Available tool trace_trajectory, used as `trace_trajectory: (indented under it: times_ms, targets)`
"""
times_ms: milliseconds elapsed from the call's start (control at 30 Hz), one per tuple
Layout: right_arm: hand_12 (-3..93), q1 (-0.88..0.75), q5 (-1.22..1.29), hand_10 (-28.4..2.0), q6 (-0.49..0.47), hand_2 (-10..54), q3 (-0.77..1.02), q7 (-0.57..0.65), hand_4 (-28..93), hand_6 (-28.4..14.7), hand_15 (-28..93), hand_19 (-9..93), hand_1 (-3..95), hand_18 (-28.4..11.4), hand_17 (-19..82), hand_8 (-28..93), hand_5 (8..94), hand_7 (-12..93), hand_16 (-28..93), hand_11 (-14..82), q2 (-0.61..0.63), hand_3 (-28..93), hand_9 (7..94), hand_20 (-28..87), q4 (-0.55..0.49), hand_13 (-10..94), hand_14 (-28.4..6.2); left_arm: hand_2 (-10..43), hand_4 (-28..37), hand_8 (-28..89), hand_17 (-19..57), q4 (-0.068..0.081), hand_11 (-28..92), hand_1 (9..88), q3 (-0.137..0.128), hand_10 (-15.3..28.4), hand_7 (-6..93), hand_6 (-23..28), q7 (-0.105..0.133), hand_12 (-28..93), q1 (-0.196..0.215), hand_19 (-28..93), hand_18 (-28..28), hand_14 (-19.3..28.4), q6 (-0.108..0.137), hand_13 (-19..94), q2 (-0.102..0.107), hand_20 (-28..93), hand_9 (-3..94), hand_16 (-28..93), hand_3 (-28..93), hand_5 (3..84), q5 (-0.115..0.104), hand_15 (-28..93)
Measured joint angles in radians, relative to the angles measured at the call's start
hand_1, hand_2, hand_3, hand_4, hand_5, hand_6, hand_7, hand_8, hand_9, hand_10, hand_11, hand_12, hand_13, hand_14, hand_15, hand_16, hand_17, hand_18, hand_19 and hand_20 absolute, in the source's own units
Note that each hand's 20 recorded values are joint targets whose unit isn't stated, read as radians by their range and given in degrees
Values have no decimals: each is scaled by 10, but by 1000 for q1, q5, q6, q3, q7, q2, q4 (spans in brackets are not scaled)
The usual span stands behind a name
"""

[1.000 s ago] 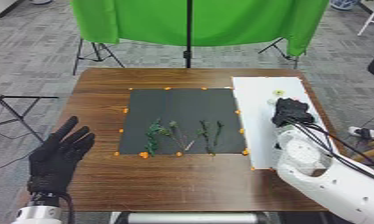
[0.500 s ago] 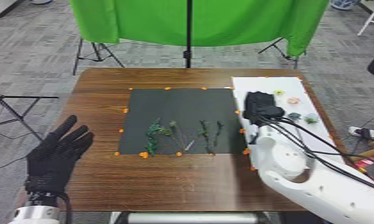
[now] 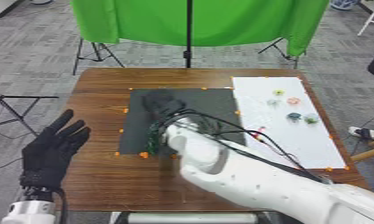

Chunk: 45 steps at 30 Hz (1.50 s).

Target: Arrange flowers

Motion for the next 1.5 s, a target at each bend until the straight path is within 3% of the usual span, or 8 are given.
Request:
trace_trajectory:
  times_ms: [167,300,433,600,767,967,1167,1500]
  targets:
    - [311,61,20,-71,-2,-95,-118,14,-283,26,670,859,559,-190,315,29,870,168,234,249,-44,690,937,409,5,795,-43,44,-283,-92,-109,14,231,213,14,203,110,83,-3,118,-51,516,272,277,-1,221,12,184,352,-73,819,381,0,501]
    - [318,65,27,-70,-38,-95,-125,15,-283,24,689,855,536,-192,297,23,846,164,234,258,-39,676,921,415,2,771,-48,44,-283,-92,-109,15,230,213,15,203,109,83,-1,117,-65,516,272,277,-1,222,22,186,352,-73,820,381,-2,501]
    - [286,60,27,-76,-116,-95,-115,10,-283,24,719,845,500,-196,279,6,804,158,220,319,-26,650,881,446,2,740,-55,44,-283,-92,-108,17,230,214,30,203,110,83,25,117,-63,515,272,276,0,221,42,187,352,-73,819,381,-16,501]
    - [248,49,30,-83,-177,-95,-99,-21,-283,24,734,839,455,-201,268,-12,773,165,219,379,-14,678,856,462,5,726,-59,45,-283,-91,-108,22,230,215,50,202,109,84,73,118,-61,515,272,277,7,222,85,188,353,-73,819,382,-42,501]
    - [206,37,14,-92,-182,-95,-84,-44,-283,21,756,832,392,-210,258,-119,739,165,216,438,-14,739,831,481,8,707,-71,47,-281,-91,-108,22,230,218,50,203,109,85,80,118,-58,515,272,277,14,221,104,189,352,-73,818,383,-51,501]
    - [211,22,6,-96,-189,-95,-63,-36,-283,18,769,828,374,-215,249,-124,716,163,219,464,-13,735,812,487,-2,693,-80,45,-280,-92,-108,21,230,219,43,204,110,86,57,117,-56,515,271,277,14,220,88,190,352,-73,819,384,-50,502]
    - [208,0,-2,-97,-194,-95,-29,-28,-283,13,772,824,377,-218,244,-124,708,159,216,471,1,733,803,491,-35,687,-81,45,-280,-91,-107,15,229,219,9,203,108,86,-5,117,-39,514,271,277,12,221,39,191,352,-74,820,384,-31,502]
    - [202,-67,159,-106,-166,-95,146,32,-283,5,773,815,371,-225,228,-121,701,153,210,470,104,729,784,498,-231,670,-91,45,-281,-90,-107,10,230,217,9,203,108,86,-8,118,-1,513,271,277,10,220,-14,192,352,-73,820,383,-19,501]
